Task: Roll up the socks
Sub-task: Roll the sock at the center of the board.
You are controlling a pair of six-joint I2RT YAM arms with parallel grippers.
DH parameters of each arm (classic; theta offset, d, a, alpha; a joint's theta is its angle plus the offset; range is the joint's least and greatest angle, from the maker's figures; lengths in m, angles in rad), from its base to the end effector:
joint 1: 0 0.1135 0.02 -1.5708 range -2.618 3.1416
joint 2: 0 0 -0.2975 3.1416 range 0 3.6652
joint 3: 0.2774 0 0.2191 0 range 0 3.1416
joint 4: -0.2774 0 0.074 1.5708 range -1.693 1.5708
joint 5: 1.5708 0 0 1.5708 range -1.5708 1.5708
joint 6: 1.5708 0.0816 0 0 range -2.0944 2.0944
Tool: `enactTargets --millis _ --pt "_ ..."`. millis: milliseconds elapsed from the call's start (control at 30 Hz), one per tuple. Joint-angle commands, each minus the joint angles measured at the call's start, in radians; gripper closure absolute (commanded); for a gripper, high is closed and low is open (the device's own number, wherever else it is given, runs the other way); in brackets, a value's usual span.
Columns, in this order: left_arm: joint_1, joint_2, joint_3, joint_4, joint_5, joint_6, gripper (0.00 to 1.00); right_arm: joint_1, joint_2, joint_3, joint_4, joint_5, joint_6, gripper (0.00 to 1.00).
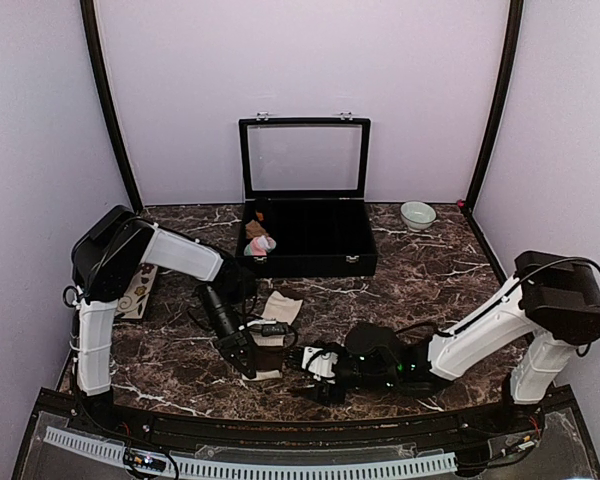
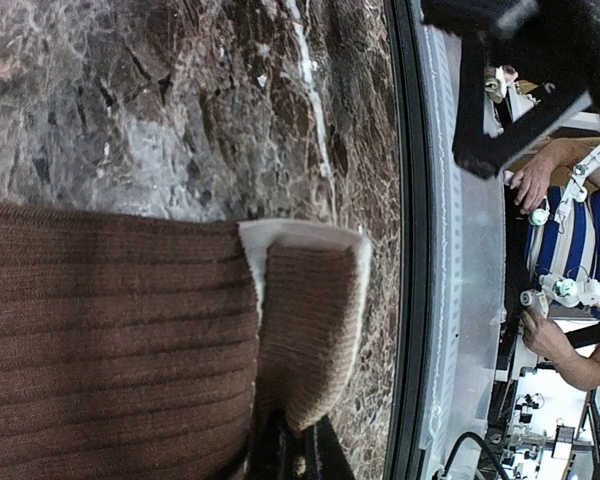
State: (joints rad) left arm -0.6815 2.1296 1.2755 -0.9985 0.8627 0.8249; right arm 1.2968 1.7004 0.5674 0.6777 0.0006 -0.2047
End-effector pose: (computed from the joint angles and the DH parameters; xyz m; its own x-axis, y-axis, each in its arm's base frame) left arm 0.2142 -0.2535 0.1242 -0.3258 0.8794 -0.3472 0.7146 -0.0114 -0.6994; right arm 0.0926 0.3291 0.1747 0.0792 -0.4696 -0.8793 -0.9666 0.1794 -0.1828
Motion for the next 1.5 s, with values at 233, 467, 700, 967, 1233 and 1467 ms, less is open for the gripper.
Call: enactTargets --millis 233,467,700,967,1233,1467 --pt "0.002 0.036 -0.004 0.020 -0.113 -0.008 1.00 -0.044 0.213 0.266 -0.096 -0.176 -0.120 0.67" --pt "0.002 0.032 -0.002 0.030 -0.145 -0.005 1.00 -0.058 0.262 0.291 -0.104 -0.191 -0.095 0.71" --pt "0.002 0.030 0.004 0.026 -0.157 0.001 1.00 -0.078 0.296 0.296 -0.102 -0.173 -0.067 0.80" --pt "0.003 0.009 -0.005 0.042 -0.184 0.003 1.00 -0.106 0.309 0.303 -0.108 -0.225 0.011 0.95" --pt "0.003 0.001 -0.009 0.047 -0.188 -0.001 1.00 -0.104 0.284 0.301 -0.108 -0.300 0.064 0.01" --pt "0.003 -0.005 -0.023 0.054 -0.188 0.001 1.00 -0.089 0.166 0.273 -0.184 -0.189 0.084 0.01"
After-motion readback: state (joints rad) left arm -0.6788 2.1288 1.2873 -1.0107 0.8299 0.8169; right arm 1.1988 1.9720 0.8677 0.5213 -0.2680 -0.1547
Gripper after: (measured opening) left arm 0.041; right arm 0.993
